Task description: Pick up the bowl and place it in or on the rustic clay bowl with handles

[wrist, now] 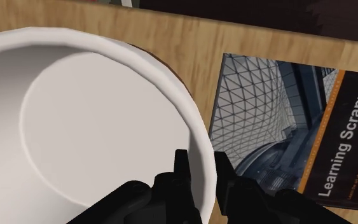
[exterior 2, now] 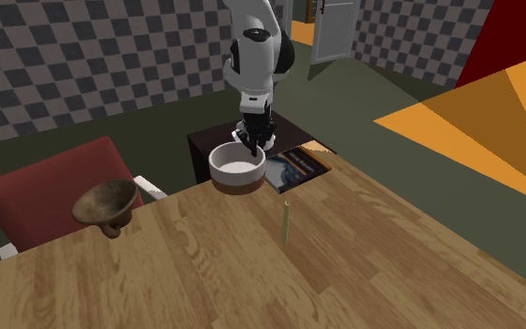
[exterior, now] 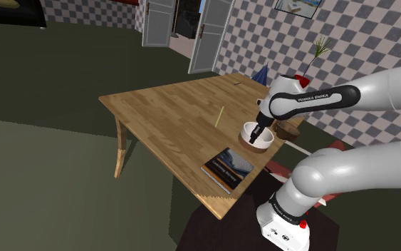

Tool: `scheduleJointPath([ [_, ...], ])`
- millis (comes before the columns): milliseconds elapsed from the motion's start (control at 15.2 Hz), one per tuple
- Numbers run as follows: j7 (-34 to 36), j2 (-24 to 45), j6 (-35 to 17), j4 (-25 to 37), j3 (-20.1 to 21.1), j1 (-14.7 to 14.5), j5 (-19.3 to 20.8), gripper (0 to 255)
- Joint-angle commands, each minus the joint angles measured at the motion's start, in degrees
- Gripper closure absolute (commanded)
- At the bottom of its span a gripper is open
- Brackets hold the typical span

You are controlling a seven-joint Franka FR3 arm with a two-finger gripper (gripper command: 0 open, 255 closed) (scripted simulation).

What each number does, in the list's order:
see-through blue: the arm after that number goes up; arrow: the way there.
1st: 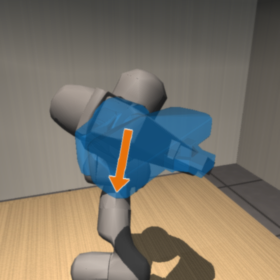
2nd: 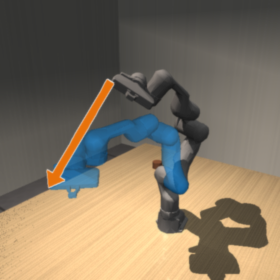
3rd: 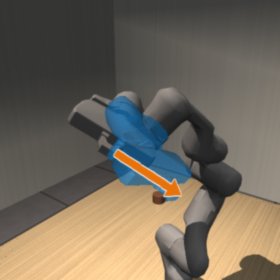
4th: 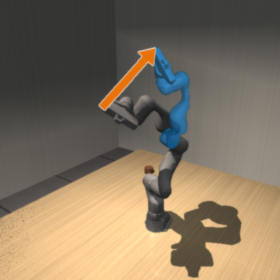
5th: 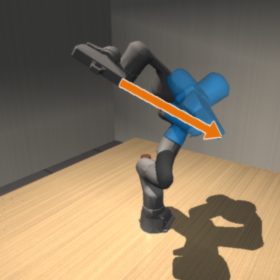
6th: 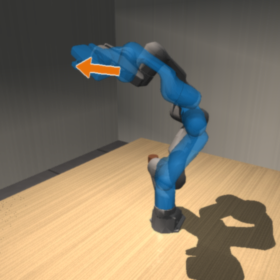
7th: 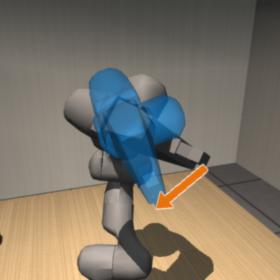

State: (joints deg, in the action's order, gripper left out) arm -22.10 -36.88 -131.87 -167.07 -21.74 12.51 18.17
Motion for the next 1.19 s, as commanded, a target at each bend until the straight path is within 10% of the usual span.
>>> scheduleJointPath([
  [0, -0.02, -1.41, 2.32, 0.93, 0.48, -0.12, -0.43, 255],
  [1122, -0.54, -9.09, 19.07, 10.10, 3.90, -0.96, -3.58, 255],
])
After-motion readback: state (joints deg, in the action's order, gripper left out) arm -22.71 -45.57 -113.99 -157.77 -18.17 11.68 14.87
